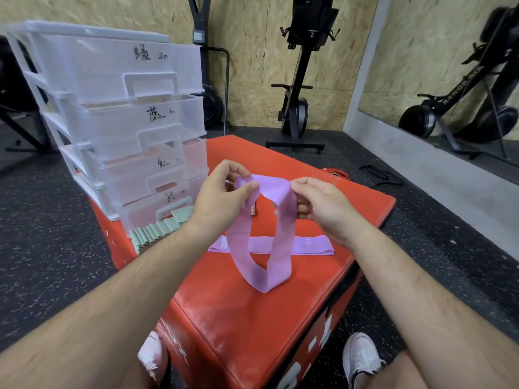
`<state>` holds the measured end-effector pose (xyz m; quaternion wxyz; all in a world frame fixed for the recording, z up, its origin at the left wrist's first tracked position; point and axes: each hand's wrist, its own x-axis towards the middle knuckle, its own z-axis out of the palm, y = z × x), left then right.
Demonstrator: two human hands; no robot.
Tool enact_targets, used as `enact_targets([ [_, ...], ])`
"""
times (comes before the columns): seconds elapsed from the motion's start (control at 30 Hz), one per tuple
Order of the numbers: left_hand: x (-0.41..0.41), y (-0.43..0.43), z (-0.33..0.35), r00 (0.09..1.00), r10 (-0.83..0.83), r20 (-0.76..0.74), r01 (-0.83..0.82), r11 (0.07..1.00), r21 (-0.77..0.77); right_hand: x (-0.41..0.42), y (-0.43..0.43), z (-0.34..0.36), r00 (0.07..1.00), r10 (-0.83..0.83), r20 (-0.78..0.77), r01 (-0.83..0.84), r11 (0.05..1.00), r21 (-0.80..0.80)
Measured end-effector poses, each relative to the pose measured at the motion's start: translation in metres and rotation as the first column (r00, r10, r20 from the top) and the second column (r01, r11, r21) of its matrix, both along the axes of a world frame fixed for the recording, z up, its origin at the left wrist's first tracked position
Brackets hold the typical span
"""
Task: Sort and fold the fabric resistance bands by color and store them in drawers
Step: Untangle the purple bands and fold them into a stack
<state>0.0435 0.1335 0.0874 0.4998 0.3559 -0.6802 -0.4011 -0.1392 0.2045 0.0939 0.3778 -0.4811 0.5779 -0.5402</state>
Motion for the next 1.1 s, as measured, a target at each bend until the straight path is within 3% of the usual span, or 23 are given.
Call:
enact_targets([
  [0.3, 0.001, 0.003, 0.003, 0.999, -0.022, 0.029, 0.022, 1.0, 0.002, 0.001, 0.001, 0.004, 1.0, -0.026, 0.015, 0.027, 0.999, -0.03],
  [0.57, -0.002, -0.002, -0.003, 0.995, -0.05, 0.086, 0.048, 0.999, 0.025, -0.001, 0.001, 0.012, 0.942, 0.116, 0.315, -0.072, 0.986, -0.148],
  [0.77, -0.005, 0.0, -0.005, 0.986, -0.162, 0.031, 0.16, 0.986, 0.041, 0.005, 0.002, 0.016, 0.919, 0.195, 0.342, -0.129, 0.97, -0.206],
  [0.9, -0.009, 0.004, -0.006, 1.0, -0.02, -0.014, 0.021, 0.999, 0.041, 0.005, 0.001, 0.018, 0.919, 0.184, 0.349, -0.108, 0.968, -0.228],
  [1.0, -0.009, 0.005, -0.007, 0.987, -0.155, 0.052, 0.14, 0.967, 0.215, 0.003, 0.001, 0.019, 0.913, 0.178, 0.366, -0.088, 0.964, -0.251],
  [1.1, -0.012, 0.009, -0.009, 0.912, -0.391, 0.124, 0.308, 0.852, 0.424, 0.001, 0.001, 0.018, 0.911, 0.165, 0.378, -0.065, 0.963, -0.263],
])
